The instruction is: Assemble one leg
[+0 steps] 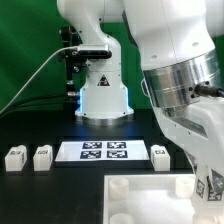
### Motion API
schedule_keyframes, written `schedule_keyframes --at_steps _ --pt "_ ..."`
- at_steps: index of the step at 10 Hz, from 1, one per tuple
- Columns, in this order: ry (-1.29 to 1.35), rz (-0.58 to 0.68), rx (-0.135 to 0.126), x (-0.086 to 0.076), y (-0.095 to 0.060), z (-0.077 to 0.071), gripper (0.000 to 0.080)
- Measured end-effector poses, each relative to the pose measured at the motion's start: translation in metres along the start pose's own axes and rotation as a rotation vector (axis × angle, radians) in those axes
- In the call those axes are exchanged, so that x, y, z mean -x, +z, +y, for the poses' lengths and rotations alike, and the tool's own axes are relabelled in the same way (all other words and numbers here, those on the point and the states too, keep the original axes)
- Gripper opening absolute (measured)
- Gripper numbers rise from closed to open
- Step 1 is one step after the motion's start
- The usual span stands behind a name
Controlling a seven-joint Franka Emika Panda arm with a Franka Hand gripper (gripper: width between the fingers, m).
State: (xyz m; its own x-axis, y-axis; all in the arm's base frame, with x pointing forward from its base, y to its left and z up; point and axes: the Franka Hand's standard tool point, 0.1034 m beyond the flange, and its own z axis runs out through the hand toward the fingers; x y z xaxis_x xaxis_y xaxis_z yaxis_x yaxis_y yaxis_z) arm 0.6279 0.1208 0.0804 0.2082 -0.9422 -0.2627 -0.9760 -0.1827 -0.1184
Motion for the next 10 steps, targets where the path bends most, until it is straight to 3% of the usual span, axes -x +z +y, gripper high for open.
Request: schedule_keyframes --at_steps 1,2,3,4,5,8,9,10 --pt "-0.082 0.007 0.005 -0.0004 -0.0001 0.0003 0.0363" --pt "-0.28 0.017 0.011 -0.0017 -0.0004 0.0005 0.0548" --pt "-0.456 0.02 0.023 -0.0026 -0.0005 0.0011 0.0618" --pt "-0.651 0.029 0.07 0.0009 0.0001 0.0028 0.0643" --pt "-0.787 0.031 0.095 0.0059 0.0018 0.0044 0.0643" --pt "-1.078 0.025 0.11 0.0018 0.0016 0.0046 0.0649" --pt "-1.375 0.051 0.182 -0.0026 0.0008 0.0022 0.0649" --pt "-1.449 0.062 0.193 -0.0034 -0.0016 -0.0018 0.0649"
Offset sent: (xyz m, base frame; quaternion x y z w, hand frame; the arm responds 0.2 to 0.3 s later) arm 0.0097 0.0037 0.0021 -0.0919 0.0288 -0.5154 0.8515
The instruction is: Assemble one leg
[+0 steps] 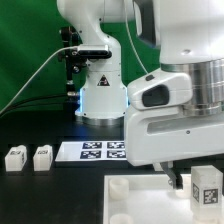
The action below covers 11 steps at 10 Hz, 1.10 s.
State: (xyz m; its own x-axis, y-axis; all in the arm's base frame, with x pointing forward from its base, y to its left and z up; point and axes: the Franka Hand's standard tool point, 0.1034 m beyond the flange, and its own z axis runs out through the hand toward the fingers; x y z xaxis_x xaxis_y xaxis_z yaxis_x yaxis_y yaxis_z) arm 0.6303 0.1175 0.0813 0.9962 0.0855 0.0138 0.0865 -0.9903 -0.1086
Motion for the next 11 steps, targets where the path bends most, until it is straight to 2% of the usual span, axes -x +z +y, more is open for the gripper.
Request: schedule_keyframes --at_steps 1,2,3,4,5,6,9,10,11 --pt "0.034 -0.003 -0.006 0.0012 0.0012 0.0 0.0649" --pt "0.042 -0.003 -0.006 0.0013 0.0014 -0.0001 0.0551" --pt "0.088 -0.003 -0.006 0.0013 0.0014 -0.0004 0.0409" --pt "0.199 -0.004 -0.009 0.0014 0.0015 -0.0008 0.0409" --pt "0.276 -0.005 -0.007 0.0017 0.002 0.0016 0.0295" --pt "0.442 -0.006 -0.018 0.0011 0.0016 0.0023 0.0295" --pt "1.097 -0.052 -0.102 -0.0001 0.0031 0.0059 0.0295" --pt "1.242 -0.072 -0.124 -0.0002 0.0032 0.0063 0.0295" --pt "1.359 -0.087 -0.132 -0.0002 0.0031 0.0044 0.0295"
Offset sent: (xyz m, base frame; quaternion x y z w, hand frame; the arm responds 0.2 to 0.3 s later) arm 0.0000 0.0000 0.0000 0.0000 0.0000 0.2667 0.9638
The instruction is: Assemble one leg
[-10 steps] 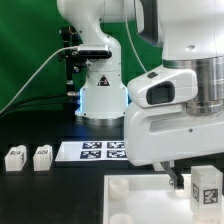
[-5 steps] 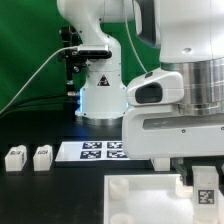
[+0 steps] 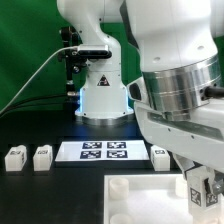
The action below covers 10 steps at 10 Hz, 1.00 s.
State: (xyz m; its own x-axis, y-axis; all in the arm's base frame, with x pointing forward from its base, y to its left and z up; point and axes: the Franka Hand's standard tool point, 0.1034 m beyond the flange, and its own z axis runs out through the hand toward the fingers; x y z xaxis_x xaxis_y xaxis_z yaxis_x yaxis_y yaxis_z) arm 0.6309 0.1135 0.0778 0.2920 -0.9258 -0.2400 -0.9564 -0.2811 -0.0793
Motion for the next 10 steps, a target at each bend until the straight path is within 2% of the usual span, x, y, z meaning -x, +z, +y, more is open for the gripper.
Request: schedule_keyframes --at_steps 2,4,5,6,7,8,10 --pt "0.22 -0.01 0.0 0.0047 -0.0015 -0.003 0.0295" --pt "0.208 -0.01 0.001 0.0046 -0.0006 -0.0022 0.0295" --pt "0.134 -0.008 0.002 0.0046 -0.0002 -0.0017 0.0471" --pt "-0.06 0.006 0.003 0.0032 0.0025 0.0014 0.0471" --pt "-0.271 0.015 0.009 0.001 0.0047 0.0044 0.0608" --pt "-0.467 0.026 0.024 0.0007 0.0043 0.0047 0.0637" --pt "-0.634 0.026 0.027 -0.0009 0.0045 0.0051 0.0647"
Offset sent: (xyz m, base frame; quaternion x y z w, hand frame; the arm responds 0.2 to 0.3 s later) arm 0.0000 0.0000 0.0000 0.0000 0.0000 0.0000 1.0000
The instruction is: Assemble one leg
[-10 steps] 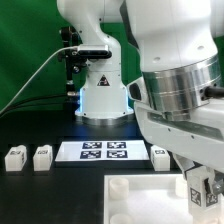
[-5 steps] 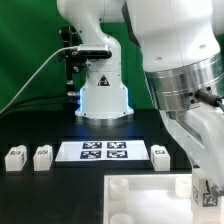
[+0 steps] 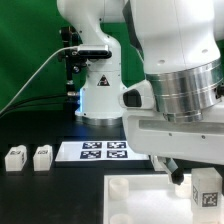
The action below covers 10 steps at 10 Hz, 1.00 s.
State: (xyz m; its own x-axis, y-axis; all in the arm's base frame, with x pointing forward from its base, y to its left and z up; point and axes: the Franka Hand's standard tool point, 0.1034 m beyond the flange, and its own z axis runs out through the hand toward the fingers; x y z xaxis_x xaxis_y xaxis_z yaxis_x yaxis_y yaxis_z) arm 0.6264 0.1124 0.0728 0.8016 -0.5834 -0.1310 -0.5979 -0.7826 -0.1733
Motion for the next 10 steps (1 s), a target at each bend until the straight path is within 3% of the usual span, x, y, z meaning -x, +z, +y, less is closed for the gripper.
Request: schedule_keyframes --at_steps 1,2,3,4,6,7,8,9,10 --pt "-0.113 0.002 0.003 -0.001 0.0 0.001 0.0647" --pt "-0.231 0.0 0.024 0.001 0.0 0.001 0.0648" --pt "-0.456 0.011 0.102 0.002 -0.005 -0.006 0.0648" --pt "-0.534 0.018 0.113 0.004 -0.005 -0.01 0.0648" --pt "-0.451 0.013 0.098 0.004 -0.004 -0.009 0.0604" --pt "-0.414 0.014 0.097 0.005 -0.004 -0.009 0.0428" --pt "-0.317 0.017 0.093 0.005 -0.004 -0.01 0.0428" --pt "-0.195 0.023 0.092 0.005 -0.004 -0.009 0.0302" --pt "-0.09 0.028 0.09 0.005 -0.004 -0.01 0.0302"
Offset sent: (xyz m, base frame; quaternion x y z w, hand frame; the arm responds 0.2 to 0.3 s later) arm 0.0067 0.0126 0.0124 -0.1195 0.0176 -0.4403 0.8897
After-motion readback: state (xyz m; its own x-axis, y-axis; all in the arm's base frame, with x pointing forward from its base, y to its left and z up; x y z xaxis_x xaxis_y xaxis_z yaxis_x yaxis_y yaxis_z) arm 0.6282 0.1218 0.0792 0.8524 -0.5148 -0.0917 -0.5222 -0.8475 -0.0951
